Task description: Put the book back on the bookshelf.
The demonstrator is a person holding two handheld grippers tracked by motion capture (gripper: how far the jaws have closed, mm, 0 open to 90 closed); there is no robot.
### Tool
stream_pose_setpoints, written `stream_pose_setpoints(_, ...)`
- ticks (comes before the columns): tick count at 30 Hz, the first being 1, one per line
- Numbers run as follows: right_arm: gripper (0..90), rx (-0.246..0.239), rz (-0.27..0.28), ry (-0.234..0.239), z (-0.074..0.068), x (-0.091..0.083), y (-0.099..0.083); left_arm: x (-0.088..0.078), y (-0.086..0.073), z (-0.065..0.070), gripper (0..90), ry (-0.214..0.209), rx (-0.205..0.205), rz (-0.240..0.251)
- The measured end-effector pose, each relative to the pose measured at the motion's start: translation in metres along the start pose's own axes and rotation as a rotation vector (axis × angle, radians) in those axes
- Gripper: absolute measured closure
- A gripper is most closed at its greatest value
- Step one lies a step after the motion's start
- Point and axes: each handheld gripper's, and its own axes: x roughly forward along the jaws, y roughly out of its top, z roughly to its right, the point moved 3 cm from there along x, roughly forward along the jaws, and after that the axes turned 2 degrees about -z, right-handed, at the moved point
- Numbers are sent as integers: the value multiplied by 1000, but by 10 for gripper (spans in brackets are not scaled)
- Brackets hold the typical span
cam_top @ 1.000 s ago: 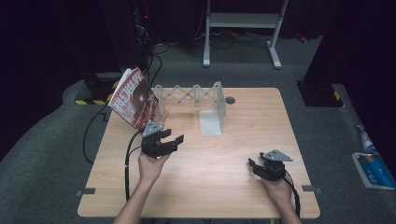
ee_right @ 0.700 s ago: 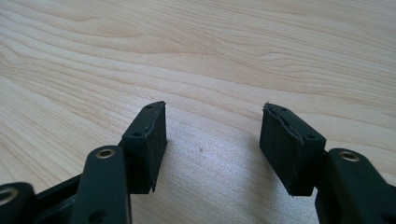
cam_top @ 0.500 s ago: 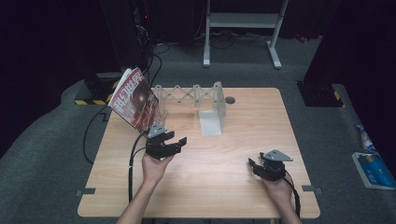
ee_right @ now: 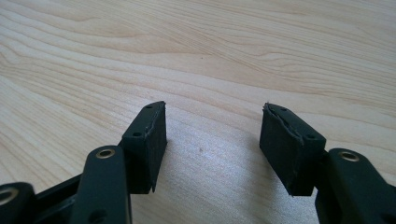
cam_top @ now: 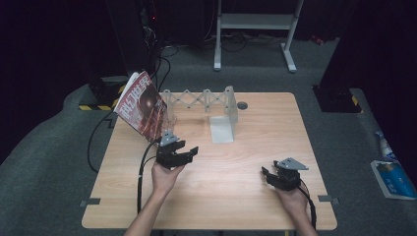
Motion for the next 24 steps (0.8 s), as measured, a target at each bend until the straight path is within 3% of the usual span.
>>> stream_pose_setpoints(24, 412, -2, 0, 1, 0, 0, 0, 18, -9, 0, 386, 14, -3, -40)
